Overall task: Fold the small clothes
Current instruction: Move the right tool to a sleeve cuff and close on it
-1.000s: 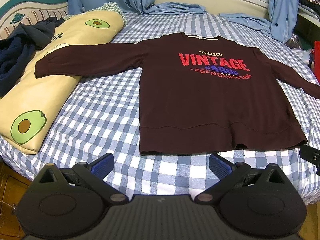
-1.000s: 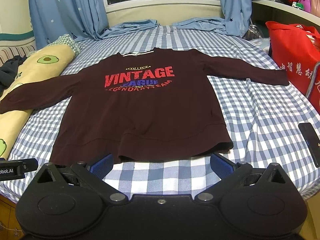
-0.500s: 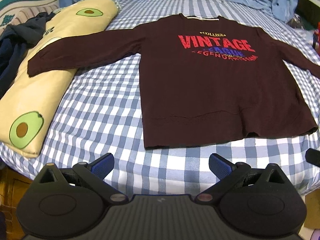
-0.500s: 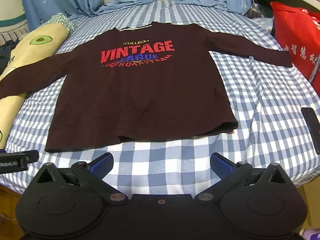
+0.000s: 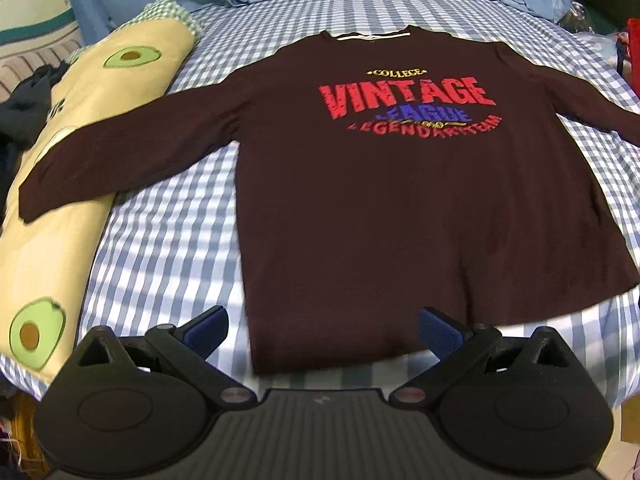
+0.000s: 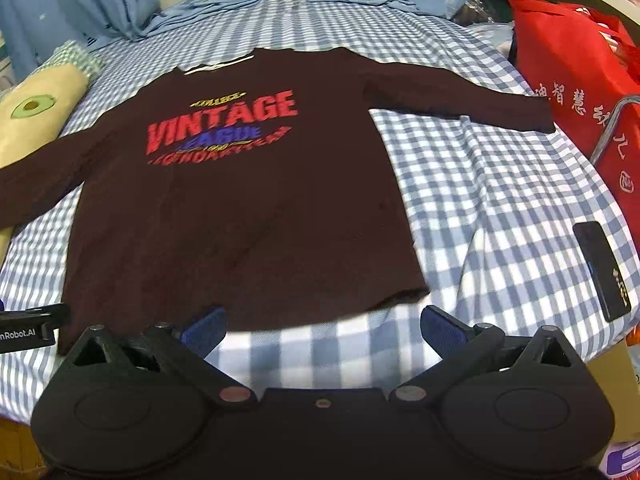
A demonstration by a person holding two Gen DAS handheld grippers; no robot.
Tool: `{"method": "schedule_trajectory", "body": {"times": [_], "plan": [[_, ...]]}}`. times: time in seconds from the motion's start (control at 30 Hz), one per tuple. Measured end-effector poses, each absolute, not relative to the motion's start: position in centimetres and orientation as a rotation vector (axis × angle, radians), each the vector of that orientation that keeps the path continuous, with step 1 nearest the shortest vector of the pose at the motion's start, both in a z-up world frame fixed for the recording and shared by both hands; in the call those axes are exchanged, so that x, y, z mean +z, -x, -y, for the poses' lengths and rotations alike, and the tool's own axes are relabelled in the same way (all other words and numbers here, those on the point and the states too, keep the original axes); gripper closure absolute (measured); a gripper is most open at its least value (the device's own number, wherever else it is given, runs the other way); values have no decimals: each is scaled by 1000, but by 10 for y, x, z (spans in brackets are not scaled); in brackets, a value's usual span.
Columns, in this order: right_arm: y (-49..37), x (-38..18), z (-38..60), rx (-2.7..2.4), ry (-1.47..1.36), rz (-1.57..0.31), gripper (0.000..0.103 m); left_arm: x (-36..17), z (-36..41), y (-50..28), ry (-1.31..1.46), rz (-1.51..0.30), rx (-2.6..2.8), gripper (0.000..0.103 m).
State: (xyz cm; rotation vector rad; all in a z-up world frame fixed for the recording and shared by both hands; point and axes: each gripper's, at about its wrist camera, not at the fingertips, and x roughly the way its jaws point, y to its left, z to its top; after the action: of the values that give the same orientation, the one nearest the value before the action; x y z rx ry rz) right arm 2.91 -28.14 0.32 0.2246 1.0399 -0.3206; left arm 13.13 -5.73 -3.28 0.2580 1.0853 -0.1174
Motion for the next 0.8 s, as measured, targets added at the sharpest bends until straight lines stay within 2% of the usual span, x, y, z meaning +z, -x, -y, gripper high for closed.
{"method": "schedule_trajectory", "body": {"times": [0.53,0.8], "plan": [[-117,-36,425,-264,-299,-1134,0,-44,198,-216,-308,-1168,-64,1],[-141,-52,508,-290,-294,-1072,0,-52,266,-246,-328,-1247,-9,0]]}}
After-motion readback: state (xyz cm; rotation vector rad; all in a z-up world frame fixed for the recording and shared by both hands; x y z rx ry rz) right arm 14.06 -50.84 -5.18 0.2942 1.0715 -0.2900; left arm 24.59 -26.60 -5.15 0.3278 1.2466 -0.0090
